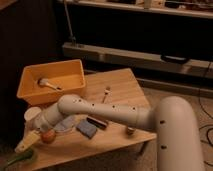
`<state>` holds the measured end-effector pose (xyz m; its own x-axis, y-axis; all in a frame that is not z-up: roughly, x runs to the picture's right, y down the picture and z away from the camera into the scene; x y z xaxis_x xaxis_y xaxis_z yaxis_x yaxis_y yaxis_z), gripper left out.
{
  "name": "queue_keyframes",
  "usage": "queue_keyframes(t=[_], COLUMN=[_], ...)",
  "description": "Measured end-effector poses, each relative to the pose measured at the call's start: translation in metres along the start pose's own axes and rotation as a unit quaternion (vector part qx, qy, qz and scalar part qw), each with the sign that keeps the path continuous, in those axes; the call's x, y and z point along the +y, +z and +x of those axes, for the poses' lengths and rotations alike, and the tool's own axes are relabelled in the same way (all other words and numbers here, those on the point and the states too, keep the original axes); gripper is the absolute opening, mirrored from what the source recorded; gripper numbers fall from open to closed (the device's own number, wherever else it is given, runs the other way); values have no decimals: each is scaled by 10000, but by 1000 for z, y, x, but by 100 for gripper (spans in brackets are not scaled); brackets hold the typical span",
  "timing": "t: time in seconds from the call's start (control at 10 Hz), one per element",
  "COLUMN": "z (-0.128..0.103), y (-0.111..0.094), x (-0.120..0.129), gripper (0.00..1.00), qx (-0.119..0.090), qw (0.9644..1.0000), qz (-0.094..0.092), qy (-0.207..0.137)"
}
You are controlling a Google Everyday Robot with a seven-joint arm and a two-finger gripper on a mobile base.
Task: Place eraser in tray
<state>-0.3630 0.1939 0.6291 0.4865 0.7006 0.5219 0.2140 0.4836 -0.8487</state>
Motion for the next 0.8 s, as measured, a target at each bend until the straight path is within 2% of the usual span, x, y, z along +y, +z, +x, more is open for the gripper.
queue_keyframes(t=[0.2,0.4,0.5,0.6,0.8], z=[0,0,2,5,16], y=[-3,-27,-58,-85,-144], x=[0,0,1,2,14], gripper=[80,80,80,80,80], qx=[80,225,332,392,511], qw=[9999,9986,9962,9937,9867], qz=[70,437,766,998,1484], qy=[63,191,260,315,428])
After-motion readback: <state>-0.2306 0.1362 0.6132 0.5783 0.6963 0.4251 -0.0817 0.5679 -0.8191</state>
